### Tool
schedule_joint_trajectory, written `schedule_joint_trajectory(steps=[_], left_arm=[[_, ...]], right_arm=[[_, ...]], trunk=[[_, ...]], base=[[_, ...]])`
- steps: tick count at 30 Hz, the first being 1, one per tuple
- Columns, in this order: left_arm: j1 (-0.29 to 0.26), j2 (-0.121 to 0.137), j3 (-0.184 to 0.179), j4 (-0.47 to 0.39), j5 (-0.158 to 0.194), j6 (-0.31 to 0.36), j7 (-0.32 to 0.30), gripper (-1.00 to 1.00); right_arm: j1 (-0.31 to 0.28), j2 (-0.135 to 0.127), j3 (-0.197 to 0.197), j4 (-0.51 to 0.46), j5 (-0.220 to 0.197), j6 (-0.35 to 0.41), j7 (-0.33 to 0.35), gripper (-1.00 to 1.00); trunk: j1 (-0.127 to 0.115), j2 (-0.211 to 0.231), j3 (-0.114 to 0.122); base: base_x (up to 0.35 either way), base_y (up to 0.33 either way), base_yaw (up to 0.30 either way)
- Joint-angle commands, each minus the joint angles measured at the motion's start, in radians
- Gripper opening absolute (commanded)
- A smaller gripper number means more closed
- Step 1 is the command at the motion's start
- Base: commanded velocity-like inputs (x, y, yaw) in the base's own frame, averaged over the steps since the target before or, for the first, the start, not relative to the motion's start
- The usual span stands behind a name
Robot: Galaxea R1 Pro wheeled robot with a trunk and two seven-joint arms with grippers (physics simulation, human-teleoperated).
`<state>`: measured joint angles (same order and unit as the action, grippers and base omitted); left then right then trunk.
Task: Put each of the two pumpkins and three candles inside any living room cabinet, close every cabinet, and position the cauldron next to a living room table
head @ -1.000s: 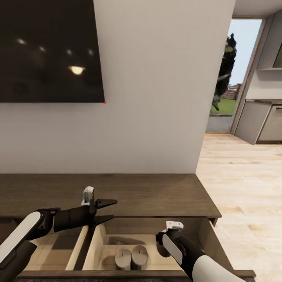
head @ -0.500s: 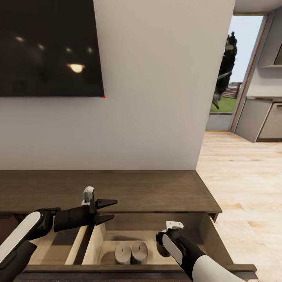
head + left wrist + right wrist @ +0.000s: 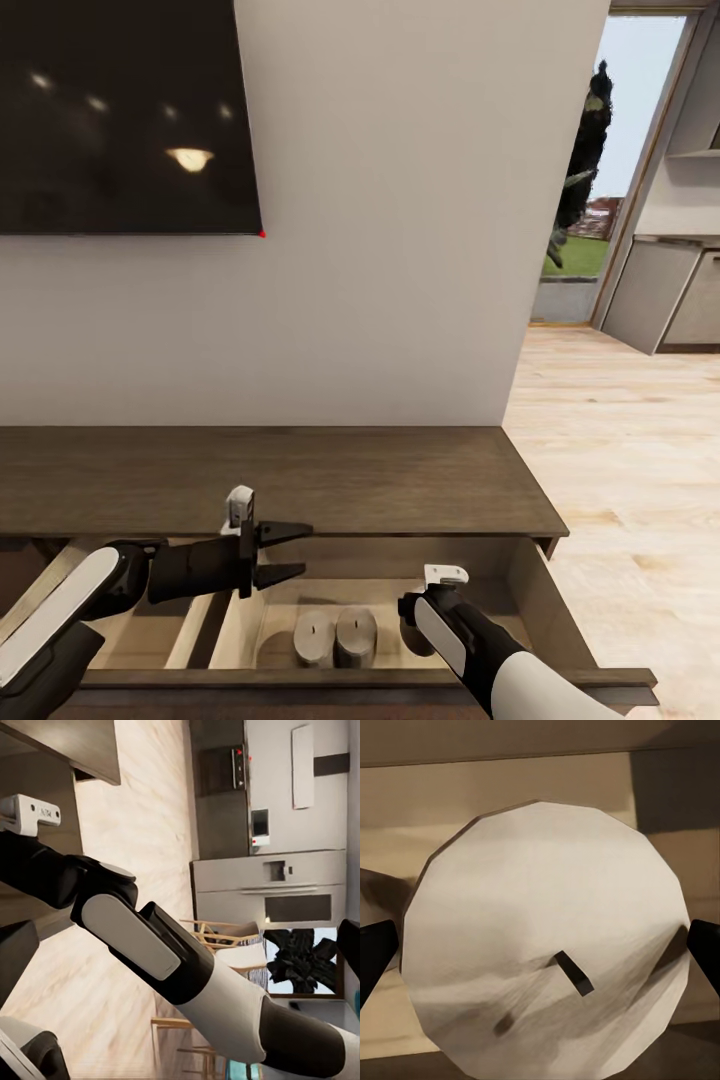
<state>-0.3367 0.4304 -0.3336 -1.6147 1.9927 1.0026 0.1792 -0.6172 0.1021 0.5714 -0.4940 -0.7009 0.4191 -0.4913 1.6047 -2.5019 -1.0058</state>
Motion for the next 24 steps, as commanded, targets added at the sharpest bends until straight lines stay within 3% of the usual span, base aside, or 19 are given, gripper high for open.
schedule_joint_trajectory(steps=[1,8,24], left_arm=[[-0.001,0.001,-0.001,-0.001,0.011,0.000,0.009,1.00],[-0.001,0.001,-0.002,-0.001,0.011,0.000,0.008,1.00],[-0.001,0.000,-0.002,-0.001,0.011,-0.001,0.008,1.00]], right_arm=[[-0.001,-0.001,0.007,-0.001,-0.007,0.003,-0.007,-1.00],[-0.001,-0.001,0.007,-0.001,-0.004,0.003,-0.008,-1.00],[-0.001,-0.001,0.007,-0.001,0.000,0.001,-0.008,-1.00]], trunk=[[0.000,-0.001,-0.005],[0.003,-0.002,-0.032],[0.003,-0.002,-0.032]], base=[[0.000,0.000,0.000],[0.000,0.000,0.000],[0.000,0.000,0.000]])
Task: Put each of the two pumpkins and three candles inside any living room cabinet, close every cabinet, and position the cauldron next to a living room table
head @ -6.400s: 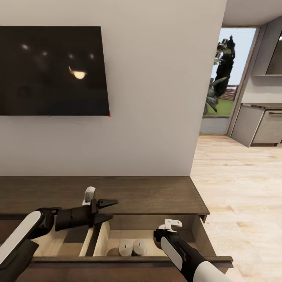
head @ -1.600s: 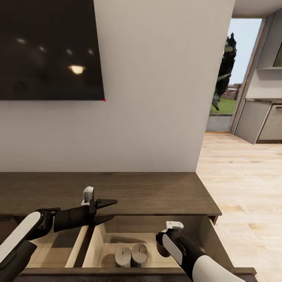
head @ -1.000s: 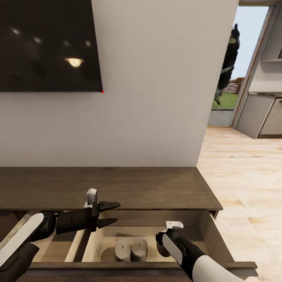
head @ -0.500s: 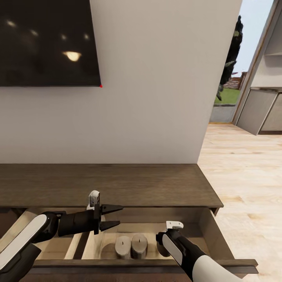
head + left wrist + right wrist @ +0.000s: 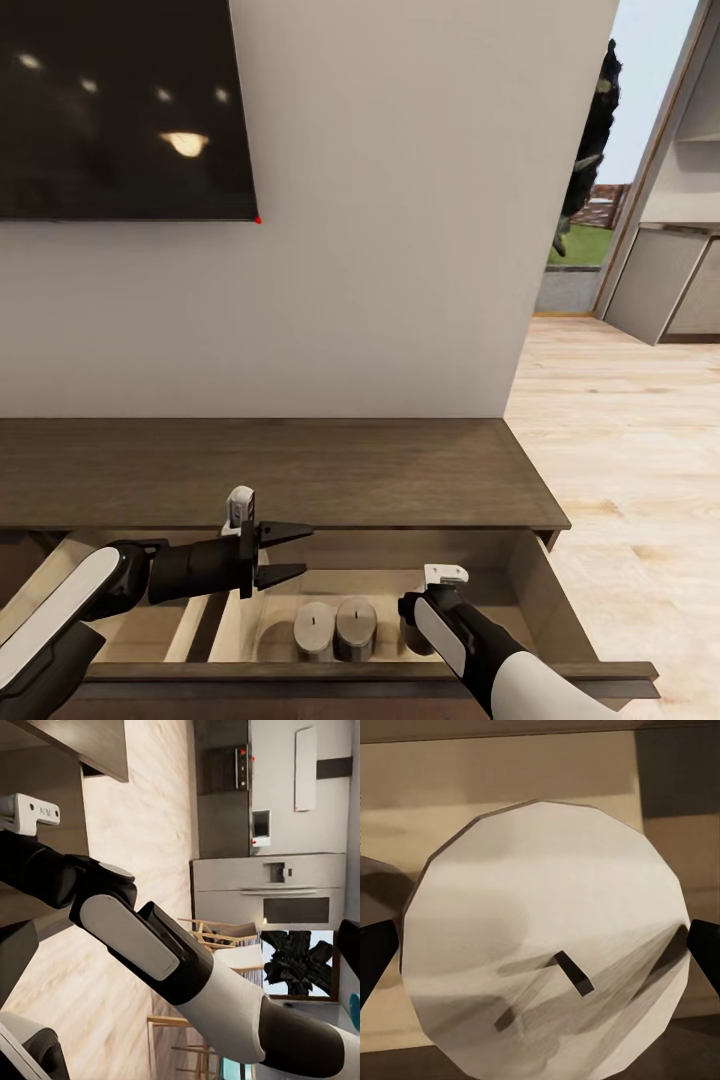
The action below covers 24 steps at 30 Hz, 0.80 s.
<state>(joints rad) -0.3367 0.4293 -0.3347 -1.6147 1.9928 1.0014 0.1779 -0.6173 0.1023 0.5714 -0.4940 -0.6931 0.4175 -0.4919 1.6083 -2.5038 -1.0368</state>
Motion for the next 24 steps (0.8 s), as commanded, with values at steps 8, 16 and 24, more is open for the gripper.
schedule_joint_trajectory(steps=[8,16,24], left_arm=[[-0.001,0.002,0.004,-0.001,0.011,0.001,0.008,1.00],[-0.001,0.002,0.006,-0.001,0.011,0.000,0.008,1.00],[-0.001,0.002,0.006,-0.001,0.011,0.000,0.008,1.00]], right_arm=[[-0.001,-0.001,0.007,-0.002,-0.008,0.003,-0.007,-1.00],[-0.001,-0.001,0.007,-0.002,-0.008,0.003,-0.007,-1.00],[-0.001,-0.001,0.007,-0.003,-0.007,0.003,-0.007,-1.00]], trunk=[[0.000,0.000,-0.001],[0.000,0.000,-0.001],[0.000,0.000,-0.001]], base=[[0.000,0.000,0.000],[0.012,0.000,0.000],[0.060,0.000,0.000]])
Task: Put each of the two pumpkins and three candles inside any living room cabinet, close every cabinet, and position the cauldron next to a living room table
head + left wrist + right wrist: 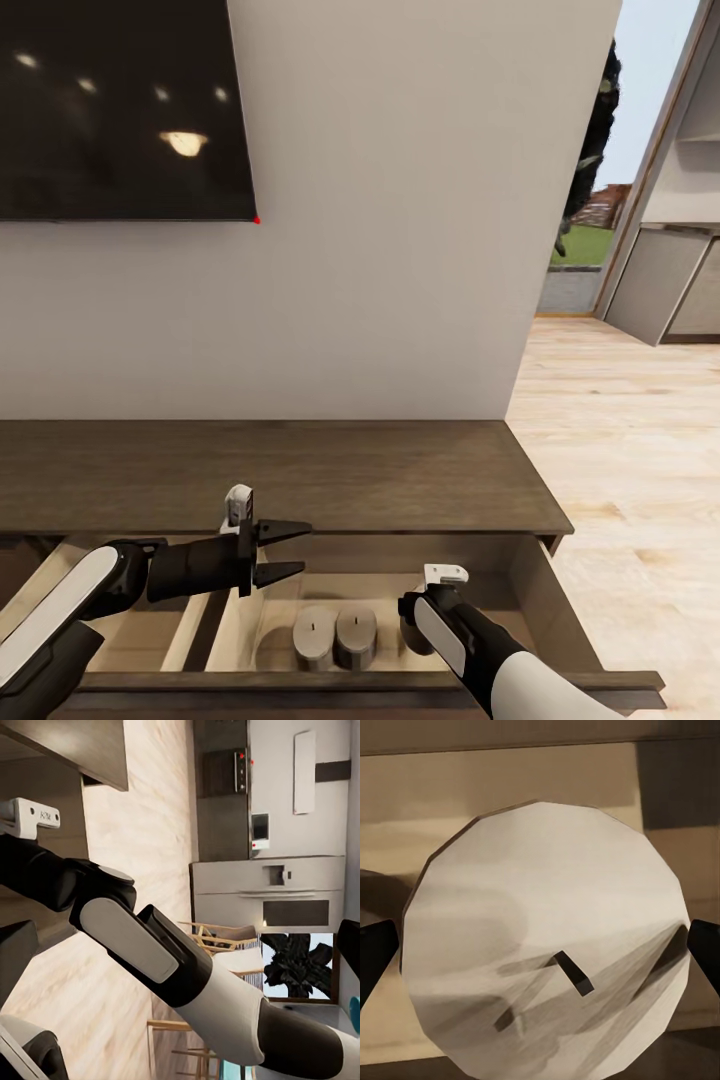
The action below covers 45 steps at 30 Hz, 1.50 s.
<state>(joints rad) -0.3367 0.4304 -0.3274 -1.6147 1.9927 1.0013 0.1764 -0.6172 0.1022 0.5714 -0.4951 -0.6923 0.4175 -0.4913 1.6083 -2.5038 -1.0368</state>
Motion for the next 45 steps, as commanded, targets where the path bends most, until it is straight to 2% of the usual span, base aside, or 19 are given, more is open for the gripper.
schedule_joint_trajectory(steps=[1,17,19,25,29,36,45], left_arm=[[-0.001,0.001,-0.001,-0.001,0.011,0.000,0.009,1.00],[-0.001,0.001,0.001,-0.001,0.012,0.000,0.009,1.00],[-0.001,0.001,0.000,-0.001,0.012,0.000,0.009,1.00],[-0.001,0.001,0.001,-0.001,0.014,0.001,0.008,1.00],[-0.004,-0.007,0.001,-0.001,0.015,0.001,0.008,1.00],[-0.014,-0.014,0.001,-0.001,0.015,-0.001,-0.021,1.00],[-0.015,-0.013,0.002,-0.001,0.015,0.000,-0.027,1.00]], right_arm=[[-0.001,-0.001,0.007,-0.002,-0.008,0.003,-0.007,-1.00],[-0.001,0.000,0.008,0.000,-0.010,0.006,-0.006,-1.00],[-0.001,0.000,0.008,0.000,-0.010,0.006,-0.004,-1.00],[-0.001,0.001,0.008,0.000,-0.010,0.007,0.000,-1.00],[-0.001,0.001,0.008,0.000,-0.010,0.007,0.000,-1.00],[-0.001,0.001,0.008,-0.001,-0.009,0.007,0.000,-1.00],[-0.001,0.001,0.008,-0.002,-0.008,0.007,-0.001,-1.00]], trunk=[[0.000,0.000,-0.001],[0.000,0.000,-0.001],[0.001,-0.001,-0.009],[0.001,-0.001,-0.009],[0.003,-0.002,-0.024],[0.003,-0.002,-0.024],[0.006,-0.004,-0.055]], base=[[0.010,0.000,0.000],[0.028,0.000,0.000],[0.000,0.000,0.000],[0.000,0.000,0.000],[0.000,0.000,0.000],[0.000,0.000,0.000],[0.000,0.000,0.000]])
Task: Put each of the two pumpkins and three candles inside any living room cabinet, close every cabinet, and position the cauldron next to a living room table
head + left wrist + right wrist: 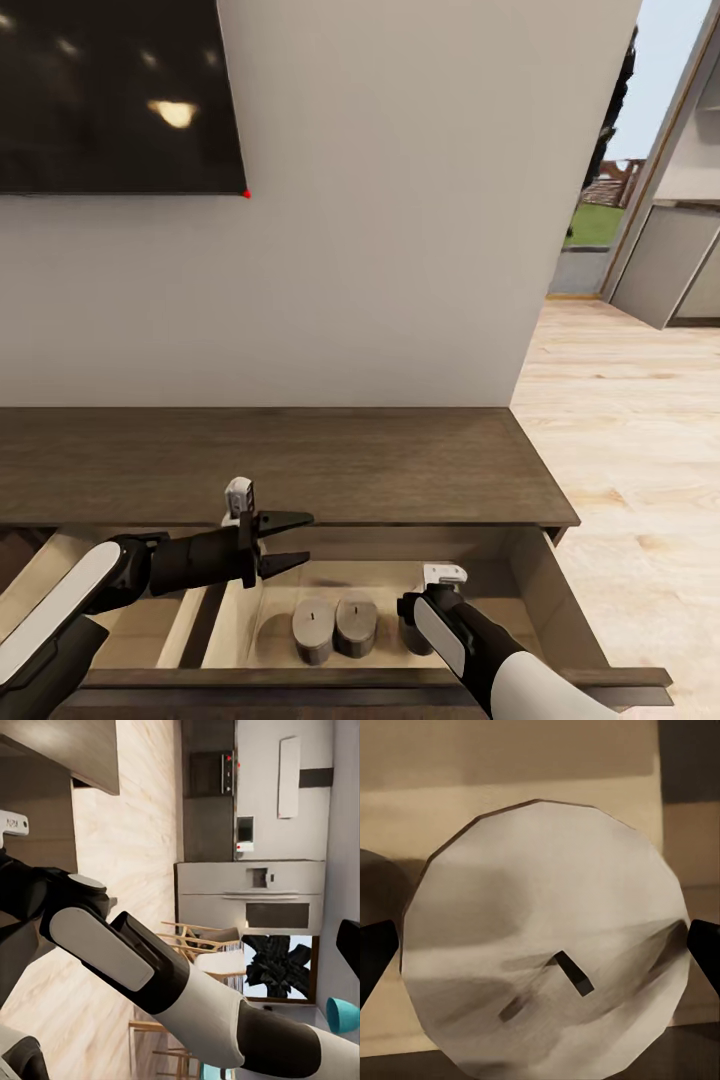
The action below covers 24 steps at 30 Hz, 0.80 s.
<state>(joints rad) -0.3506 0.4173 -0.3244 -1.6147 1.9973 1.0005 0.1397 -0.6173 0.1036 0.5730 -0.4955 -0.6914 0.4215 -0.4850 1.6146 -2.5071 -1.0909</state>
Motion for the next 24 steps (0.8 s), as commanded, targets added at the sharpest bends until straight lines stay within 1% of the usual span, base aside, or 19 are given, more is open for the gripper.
schedule_joint_trajectory(steps=[1,3,8,24], left_arm=[[-0.001,0.000,-0.001,-0.001,0.011,0.001,0.009,1.00],[-0.001,0.000,-0.001,-0.001,0.011,0.001,0.009,1.00],[-0.001,0.000,-0.001,-0.001,0.011,0.000,0.009,1.00],[-0.001,0.000,-0.002,-0.001,0.011,0.000,0.009,1.00]], right_arm=[[-0.001,-0.001,0.007,-0.001,-0.008,0.003,-0.007,-1.00],[-0.001,-0.001,0.007,-0.002,-0.008,0.002,-0.007,-1.00],[-0.001,-0.001,0.007,-0.002,-0.008,-0.002,-0.007,-1.00],[-0.001,-0.001,0.007,-0.003,-0.008,-0.007,-0.007,-1.00]], trunk=[[0.000,0.000,-0.001],[0.000,0.000,-0.001],[0.002,-0.002,-0.020],[0.002,-0.002,-0.020]], base=[[0.000,0.000,0.000],[0.000,0.000,0.000],[0.000,0.000,0.000],[0.000,0.000,0.000]])
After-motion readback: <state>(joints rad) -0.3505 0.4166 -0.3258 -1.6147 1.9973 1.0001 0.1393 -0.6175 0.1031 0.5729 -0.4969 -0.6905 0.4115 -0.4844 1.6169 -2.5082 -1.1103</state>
